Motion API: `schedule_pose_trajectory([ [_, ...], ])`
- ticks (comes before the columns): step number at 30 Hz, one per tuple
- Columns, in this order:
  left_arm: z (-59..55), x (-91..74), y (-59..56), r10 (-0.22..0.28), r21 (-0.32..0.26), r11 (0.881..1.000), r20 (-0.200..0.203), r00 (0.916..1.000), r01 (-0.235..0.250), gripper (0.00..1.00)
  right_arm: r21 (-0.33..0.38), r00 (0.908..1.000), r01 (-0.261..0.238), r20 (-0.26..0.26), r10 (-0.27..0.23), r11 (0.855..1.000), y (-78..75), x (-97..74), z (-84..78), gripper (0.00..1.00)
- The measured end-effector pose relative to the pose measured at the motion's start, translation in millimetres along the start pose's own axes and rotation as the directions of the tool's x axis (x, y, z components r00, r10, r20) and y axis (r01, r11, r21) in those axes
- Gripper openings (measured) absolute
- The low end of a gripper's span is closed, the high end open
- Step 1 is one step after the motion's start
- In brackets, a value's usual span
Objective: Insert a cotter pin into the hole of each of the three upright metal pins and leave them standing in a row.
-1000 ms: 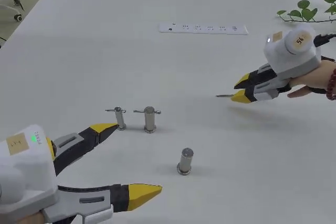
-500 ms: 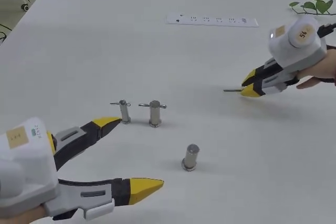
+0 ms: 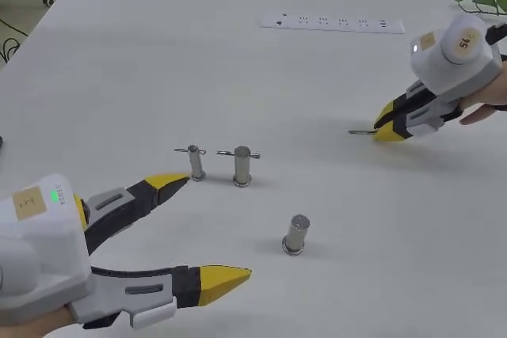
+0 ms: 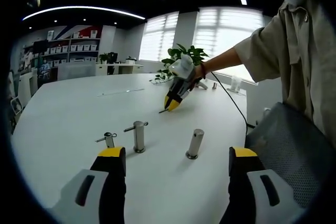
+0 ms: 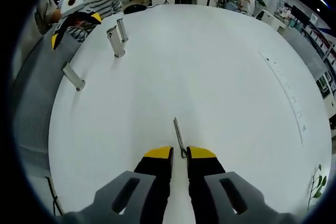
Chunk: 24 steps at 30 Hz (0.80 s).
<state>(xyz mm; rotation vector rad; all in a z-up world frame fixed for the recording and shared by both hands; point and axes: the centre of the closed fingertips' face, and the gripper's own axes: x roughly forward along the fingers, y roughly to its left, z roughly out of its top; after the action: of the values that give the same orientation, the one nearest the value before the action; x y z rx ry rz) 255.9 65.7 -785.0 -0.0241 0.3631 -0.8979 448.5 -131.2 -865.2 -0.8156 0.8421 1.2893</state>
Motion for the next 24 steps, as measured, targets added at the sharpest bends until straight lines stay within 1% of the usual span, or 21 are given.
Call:
schedule_pose_trajectory([
  [1, -0.2, -0.2, 0.1, 0.0, 0.0, 1.0, -0.001, 1.0, 0.0, 0.8, -0.01, 0.9998, -0.012, -0.018, 0.012, 1.0, 2.0, 1.4, -2.1, 0.12],
  [2, -0.2, -0.3, 0.1, 0.001, 0.0, 1.0, -0.001, 1.0, -0.001, 0.8, -0.005, 0.9999, -0.013, 0.0, 0.013, 1.0, 2.0, 0.9, 1.5, 0.11],
  [8, -0.8, -0.8, 0.4, 0.001, -0.001, 1.0, -0.006, 1.0, -0.001, 0.79, -0.019, 0.9993, -0.027, -0.025, 0.027, 0.999, 2.0, 0.3, 1.8, 0.1],
  [12, -0.4, -0.8, 0.9, -0.001, 0.001, 1.0, -0.009, 1.0, 0.001, 0.79, -0.032, 0.999, -0.023, -0.038, 0.022, 0.999, -0.4, -0.2, 2.3, 0.06],
  [17, -0.2, -1.3, 2.4, 0.001, 0.005, 1.0, -0.015, 0.9999, 0.0, 0.79, -0.048, 0.9981, -0.026, -0.057, 0.023, 0.999, 0.5, -1.3, 2.7, 0.06],
  [21, 1.1, -1.0, 3.4, 0.0, 0.006, 1.0, -0.014, 0.9999, 0.0, 0.79, -0.03, 0.9978, -0.021, -0.063, 0.019, 0.999, -0.4, -2.0, 2.5, 0.04],
  [24, 1.9, -1.1, 3.8, 0.001, 0.007, 1.0, -0.015, 0.9999, -0.001, 0.79, -0.031, 0.9975, -0.017, -0.069, 0.015, 0.999, -0.9, -2.4, 2.8, 0.03],
])
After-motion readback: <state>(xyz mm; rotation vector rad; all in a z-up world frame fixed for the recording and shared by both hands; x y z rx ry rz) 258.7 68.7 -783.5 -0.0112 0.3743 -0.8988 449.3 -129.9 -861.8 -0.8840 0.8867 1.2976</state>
